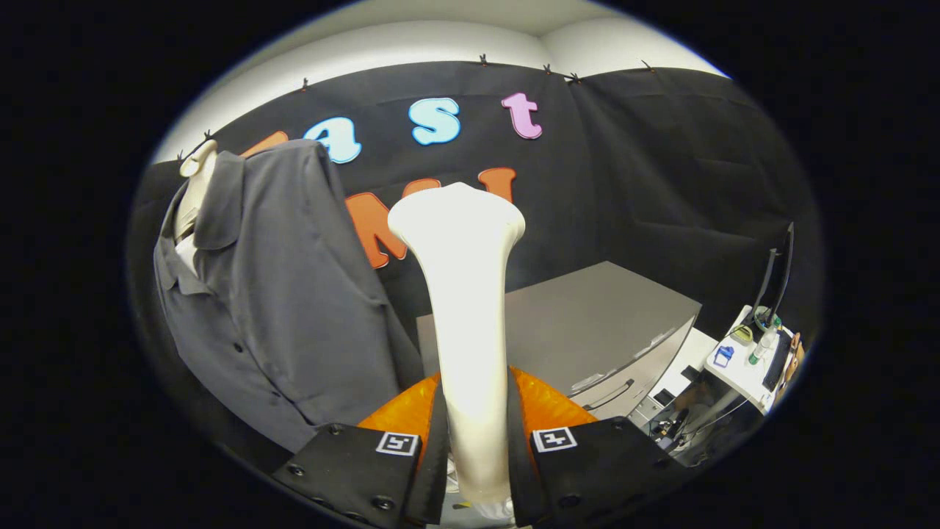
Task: Iron the clothes twice with a garment steamer, once on the left side and once on the right side.
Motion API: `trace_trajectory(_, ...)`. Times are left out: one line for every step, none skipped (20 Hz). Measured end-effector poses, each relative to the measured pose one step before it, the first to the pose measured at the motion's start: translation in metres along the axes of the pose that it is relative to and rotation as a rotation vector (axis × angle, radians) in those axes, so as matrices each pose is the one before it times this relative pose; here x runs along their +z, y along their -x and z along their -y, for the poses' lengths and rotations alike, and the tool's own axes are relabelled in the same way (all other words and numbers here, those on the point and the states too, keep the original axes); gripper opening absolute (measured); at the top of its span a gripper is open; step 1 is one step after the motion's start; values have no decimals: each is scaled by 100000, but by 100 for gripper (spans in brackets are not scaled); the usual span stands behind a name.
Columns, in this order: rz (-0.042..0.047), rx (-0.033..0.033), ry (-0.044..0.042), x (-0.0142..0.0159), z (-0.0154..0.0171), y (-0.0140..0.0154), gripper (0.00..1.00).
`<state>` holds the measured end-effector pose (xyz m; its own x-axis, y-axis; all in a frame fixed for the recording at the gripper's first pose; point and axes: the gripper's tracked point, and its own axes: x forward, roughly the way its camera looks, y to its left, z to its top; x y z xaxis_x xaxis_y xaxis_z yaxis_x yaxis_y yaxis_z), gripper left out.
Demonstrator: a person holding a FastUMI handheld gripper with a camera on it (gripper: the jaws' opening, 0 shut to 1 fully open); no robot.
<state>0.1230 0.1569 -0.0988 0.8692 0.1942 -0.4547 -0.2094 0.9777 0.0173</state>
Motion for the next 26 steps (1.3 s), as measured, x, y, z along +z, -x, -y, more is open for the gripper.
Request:
trace_trajectory(580,1394,212,-131,-1905,969,43)
trace_trajectory(25,1636,269,-236,-1743,527,43)
trace_trajectory(149,1455,350,-179,-1518,330,43)
trace_trajectory(-103,1041,933,-278,-1347,56,43)
trace_trajectory(-85,884,1360,-252,-1246,-2,43)
trace_trajectory(-328,958,1106,-248,-1233,92,43)
trace_trajectory(-587,909,373,-306,-1152,118,43)
trace_trajectory(-207,983,598,-222,-1015,-130,43)
trace_trajectory(-205,690,401,-94,-888,-111,43)
trace_trajectory(-426,575,920,-201,-661,-255,43)
trace_trajectory(-373,232,606,-134,-662,-359,43)
trace_trajectory(-871,98,803,-225,-541,-239,43)
trace_trajectory(-951,370,728,-322,-510,-316,43)
trace_trajectory(-1012,86,389,-403,-331,-360,43)
trace_trajectory(-1194,78,171,-385,-111,-463,43)
trace_trajectory(-1078,-162,-21,-408,22,-302,43)
trace_trajectory(-931,-355,-281,-404,182,-323,43)
trace_trajectory(-1027,-333,-37,-433,19,-247,43)
trace_trajectory(-1158,-130,155,-481,-17,-311,43)
trace_trajectory(-1386,257,190,-553,26,-375,43)
trace_trajectory(-1726,368,281,-688,99,-322,43)
trace_trajectory(-1404,88,349,-640,144,-297,43)
trace_trajectory(-1049,-178,276,-582,202,-221,43)
trace_trajectory(-1071,-241,254,-572,206,-123,43)
trace_trajectory(-1012,-121,61,-593,141,-222,43)
trace_trajectory(-1171,30,35,-910,34,-278,43)
